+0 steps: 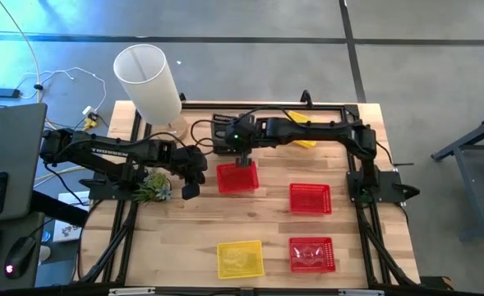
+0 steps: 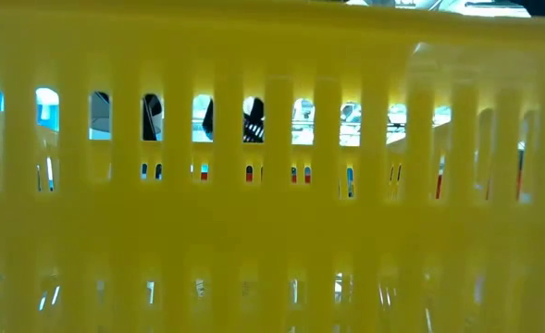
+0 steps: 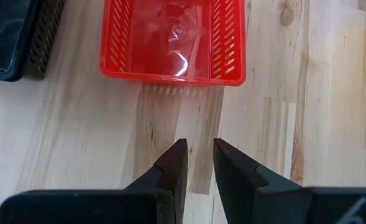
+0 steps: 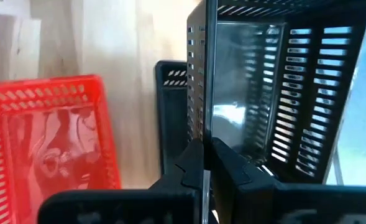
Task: Stack baskets by color
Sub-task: Stack the bottom black bin on top of the top black bin
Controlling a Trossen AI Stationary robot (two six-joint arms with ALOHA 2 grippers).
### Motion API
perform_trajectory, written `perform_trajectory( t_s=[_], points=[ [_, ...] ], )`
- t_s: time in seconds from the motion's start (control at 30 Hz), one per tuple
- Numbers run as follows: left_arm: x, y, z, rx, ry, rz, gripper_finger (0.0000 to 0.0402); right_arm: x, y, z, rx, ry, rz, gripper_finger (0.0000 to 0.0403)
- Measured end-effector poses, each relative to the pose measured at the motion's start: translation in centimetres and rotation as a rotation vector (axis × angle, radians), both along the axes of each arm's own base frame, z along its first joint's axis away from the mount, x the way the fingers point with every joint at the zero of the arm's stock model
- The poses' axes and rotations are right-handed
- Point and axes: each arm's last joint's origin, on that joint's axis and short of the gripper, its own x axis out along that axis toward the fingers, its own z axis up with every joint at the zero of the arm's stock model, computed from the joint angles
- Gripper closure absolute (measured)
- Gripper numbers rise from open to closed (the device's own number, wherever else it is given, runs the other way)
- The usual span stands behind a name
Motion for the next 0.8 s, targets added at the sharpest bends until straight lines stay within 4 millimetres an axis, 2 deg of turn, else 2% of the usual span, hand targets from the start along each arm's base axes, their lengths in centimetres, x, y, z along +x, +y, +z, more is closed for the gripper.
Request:
perform_trajectory(
  t_s=[0.27, 0.8],
  points=[
    [0.0, 0.0, 0.0, 0.0, 0.0, 0.0, 0.0338, 0.9, 0.0, -2.5, 0.017, 0.06, -0.006, 0.0403],
    [0.0, 0.0, 0.0, 0.0, -0.002, -0.001, 0.0338, 0.9, -0.4, -4.4, -0.006, 0.154, -0.049, 0.0403]
  ],
)
